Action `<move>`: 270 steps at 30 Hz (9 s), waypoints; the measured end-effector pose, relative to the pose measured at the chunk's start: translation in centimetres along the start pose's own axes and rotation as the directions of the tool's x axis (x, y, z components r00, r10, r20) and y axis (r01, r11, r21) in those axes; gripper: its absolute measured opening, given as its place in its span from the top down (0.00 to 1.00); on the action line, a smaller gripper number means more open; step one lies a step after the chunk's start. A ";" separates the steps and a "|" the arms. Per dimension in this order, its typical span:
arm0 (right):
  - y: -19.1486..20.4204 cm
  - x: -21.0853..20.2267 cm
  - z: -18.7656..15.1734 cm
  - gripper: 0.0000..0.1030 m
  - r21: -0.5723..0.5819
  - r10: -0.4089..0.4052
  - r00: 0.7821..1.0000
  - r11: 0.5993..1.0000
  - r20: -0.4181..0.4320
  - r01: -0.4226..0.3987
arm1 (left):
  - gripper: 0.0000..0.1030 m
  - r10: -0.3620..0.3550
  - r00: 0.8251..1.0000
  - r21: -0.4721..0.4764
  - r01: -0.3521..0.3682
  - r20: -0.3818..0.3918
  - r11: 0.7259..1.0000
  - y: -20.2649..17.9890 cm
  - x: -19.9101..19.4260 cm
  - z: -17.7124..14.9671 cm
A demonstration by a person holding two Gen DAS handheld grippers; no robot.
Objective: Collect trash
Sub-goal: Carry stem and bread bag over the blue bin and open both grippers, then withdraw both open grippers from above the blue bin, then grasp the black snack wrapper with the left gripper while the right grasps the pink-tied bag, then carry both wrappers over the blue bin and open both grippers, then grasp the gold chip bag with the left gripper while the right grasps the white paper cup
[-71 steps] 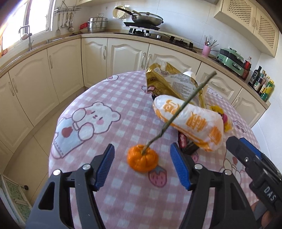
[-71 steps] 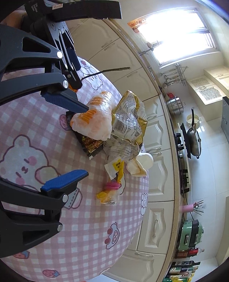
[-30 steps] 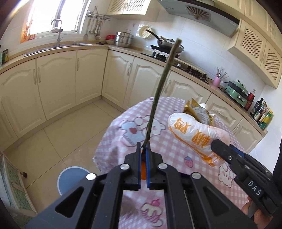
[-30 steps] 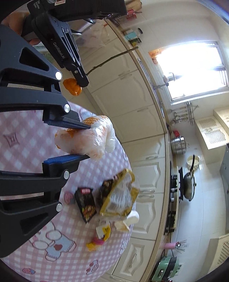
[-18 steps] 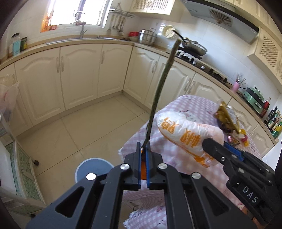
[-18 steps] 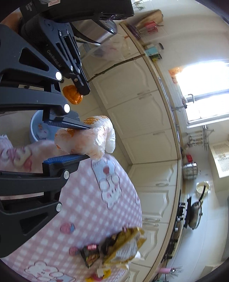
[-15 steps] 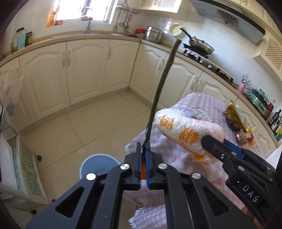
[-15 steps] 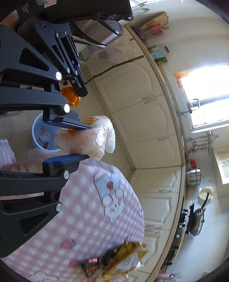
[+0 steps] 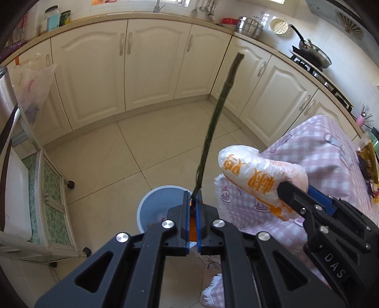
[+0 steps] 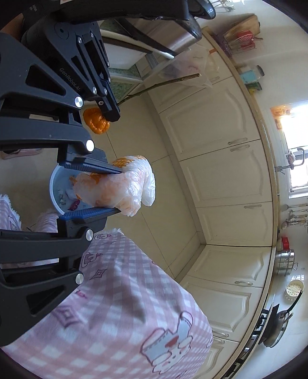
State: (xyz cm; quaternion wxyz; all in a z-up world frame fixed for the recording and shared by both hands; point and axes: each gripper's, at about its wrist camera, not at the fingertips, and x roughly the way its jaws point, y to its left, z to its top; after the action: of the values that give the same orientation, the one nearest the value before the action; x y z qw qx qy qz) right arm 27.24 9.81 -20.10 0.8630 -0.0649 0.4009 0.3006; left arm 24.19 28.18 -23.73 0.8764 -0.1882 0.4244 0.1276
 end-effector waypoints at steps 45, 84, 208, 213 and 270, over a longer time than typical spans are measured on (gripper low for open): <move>0.4 3.5 1.9 0.56 0.012 -0.032 0.999 0.999 0.019 0.032 | 0.47 0.113 0.990 -0.003 -0.113 0.079 0.994 1.3 -0.4 2.4; -32.3 -24.3 -9.6 0.49 0.509 -0.484 0.865 0.781 0.128 0.362 | 0.39 -0.268 0.963 0.684 0.203 -0.012 0.700 -41.8 -5.7 -6.4; 0.8 -1.5 5.3 0.49 0.041 0.004 0.995 0.999 0.103 -0.008 | 0.44 0.089 0.992 0.090 -0.097 0.087 0.991 -0.3 -4.7 5.8; -0.6 -3.4 5.1 0.48 0.057 -0.016 0.992 0.998 0.126 0.008 | 0.44 0.073 0.992 0.120 -0.085 0.101 0.989 -2.3 -5.6 5.8; -39.5 -19.5 0.2 0.40 0.500 -0.448 0.883 0.802 0.141 0.327 | 0.99 -0.474 0.879 0.261 0.470 -0.050 0.843 -43.8 1.2 8.3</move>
State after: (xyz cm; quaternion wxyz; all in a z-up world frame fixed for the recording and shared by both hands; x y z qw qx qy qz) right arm 40.25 -31.25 -10.80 0.9400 0.0999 0.3258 0.0180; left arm 47.46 -7.34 -10.24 0.9015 -0.1665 0.3711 -0.1482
